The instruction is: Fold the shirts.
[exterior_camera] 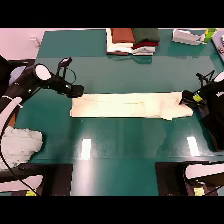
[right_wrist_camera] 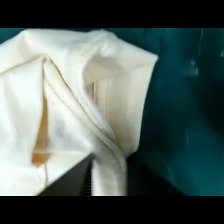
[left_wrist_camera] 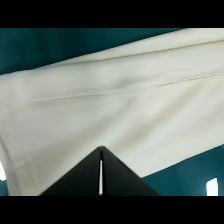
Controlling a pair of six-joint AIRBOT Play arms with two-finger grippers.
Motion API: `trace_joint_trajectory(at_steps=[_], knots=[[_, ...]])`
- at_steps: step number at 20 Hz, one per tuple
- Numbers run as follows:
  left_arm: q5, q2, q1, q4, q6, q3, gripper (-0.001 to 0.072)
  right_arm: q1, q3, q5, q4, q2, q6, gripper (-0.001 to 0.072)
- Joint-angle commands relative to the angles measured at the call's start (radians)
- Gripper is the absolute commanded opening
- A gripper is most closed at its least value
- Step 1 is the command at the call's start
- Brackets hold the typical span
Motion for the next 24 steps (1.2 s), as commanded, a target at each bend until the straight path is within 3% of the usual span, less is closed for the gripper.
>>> trace_joint_trajectory(at_steps=[1,7,14,18,24], knots=[[0.027,-0.004,-0.058,0.0,-0.013,0.0,0.0025,0.012,0.0,0.018,-0.001,0.0,-0.051,0.0015],[0.152,-0.085,-0.218,-0.002,-0.058,0.029,0.0023,0.013,0.011,0.068,0.004,0.157,-0.055,0.0014],[0.148,-0.364,-0.383,-0.016,-0.076,0.369,0.0023,0.13,0.194,0.205,0.101,0.369,-0.015,0.0014],[0.141,-0.502,-0.45,-0.055,-0.076,0.505,0.0024,0.269,0.302,0.215,0.116,0.401,0.043,0.0014],[0.141,-0.586,-0.473,-0.11,-0.076,0.533,0.0024,0.43,0.413,0.208,0.116,0.401,0.097,0.0014]])
